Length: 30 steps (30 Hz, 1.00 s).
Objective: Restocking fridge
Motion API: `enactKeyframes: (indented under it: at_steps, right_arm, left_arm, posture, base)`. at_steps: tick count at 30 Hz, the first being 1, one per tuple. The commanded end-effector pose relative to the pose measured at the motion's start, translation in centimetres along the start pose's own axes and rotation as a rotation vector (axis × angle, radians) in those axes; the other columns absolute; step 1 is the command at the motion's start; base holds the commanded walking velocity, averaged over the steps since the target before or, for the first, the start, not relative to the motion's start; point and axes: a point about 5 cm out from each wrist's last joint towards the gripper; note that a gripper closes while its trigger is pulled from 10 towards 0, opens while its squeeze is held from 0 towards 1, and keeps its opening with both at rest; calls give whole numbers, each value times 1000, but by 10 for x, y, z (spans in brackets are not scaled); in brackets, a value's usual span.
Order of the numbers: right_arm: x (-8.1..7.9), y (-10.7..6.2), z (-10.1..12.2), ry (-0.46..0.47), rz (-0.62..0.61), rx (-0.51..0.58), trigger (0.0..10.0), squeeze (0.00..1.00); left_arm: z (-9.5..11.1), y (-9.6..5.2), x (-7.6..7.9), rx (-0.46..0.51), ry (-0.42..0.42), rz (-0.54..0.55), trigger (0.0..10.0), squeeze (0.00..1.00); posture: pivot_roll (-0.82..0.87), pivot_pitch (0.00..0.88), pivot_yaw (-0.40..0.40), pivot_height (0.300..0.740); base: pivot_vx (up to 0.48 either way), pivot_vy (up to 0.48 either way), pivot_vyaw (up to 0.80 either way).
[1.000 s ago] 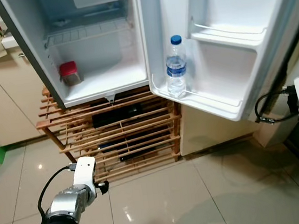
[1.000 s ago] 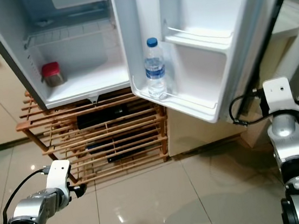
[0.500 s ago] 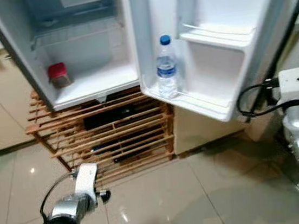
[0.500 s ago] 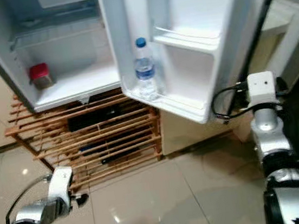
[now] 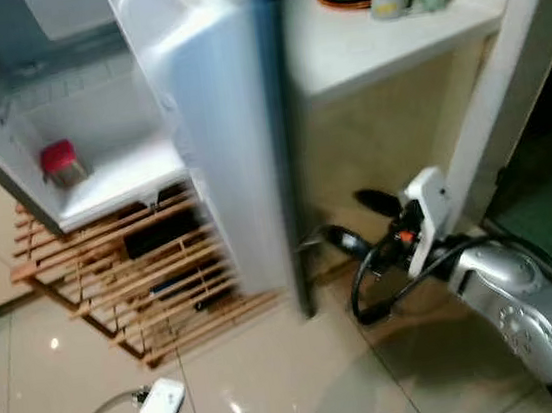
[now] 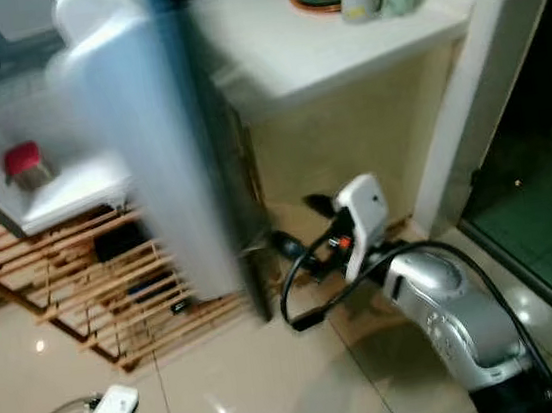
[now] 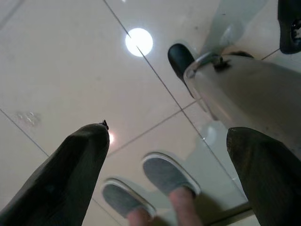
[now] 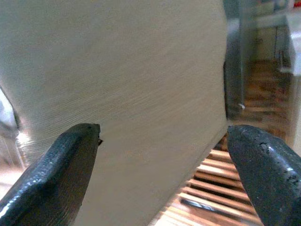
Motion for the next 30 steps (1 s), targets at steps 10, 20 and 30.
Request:
enactKeyframes:
  at_steps: [10,20,30]
  right_arm:
    - [86,-34,-15,-70,-844,153,10000,12]
    - [76,-23,-23,-195,-835,221,10000,16]
    - [68,-15,-27,-178,-775,260,10000,20]
  left_arm:
    - [70,-9,-13,267,89,190,10000,0]
    - [175,-82,-50,877,30,312,10000,0]
    - [239,-193,-33,1421,-94,385,10000,0]
  posture:
    - [-72,0,74,740]
    - [-51,0,58,740]
    - [-53,0,68,740]
  base:
    - [0,0,0]
    - [0,0,0]
    - [36,28,0]
Point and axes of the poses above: a point about 5 cm out from each wrist's last joint towards the gripper, its own y axis pointing out of the wrist towards the gripper, its own z axis along the axis of the wrist's last joint, x = y × z, and after that the axes turned 15 degrees about y, right-handed
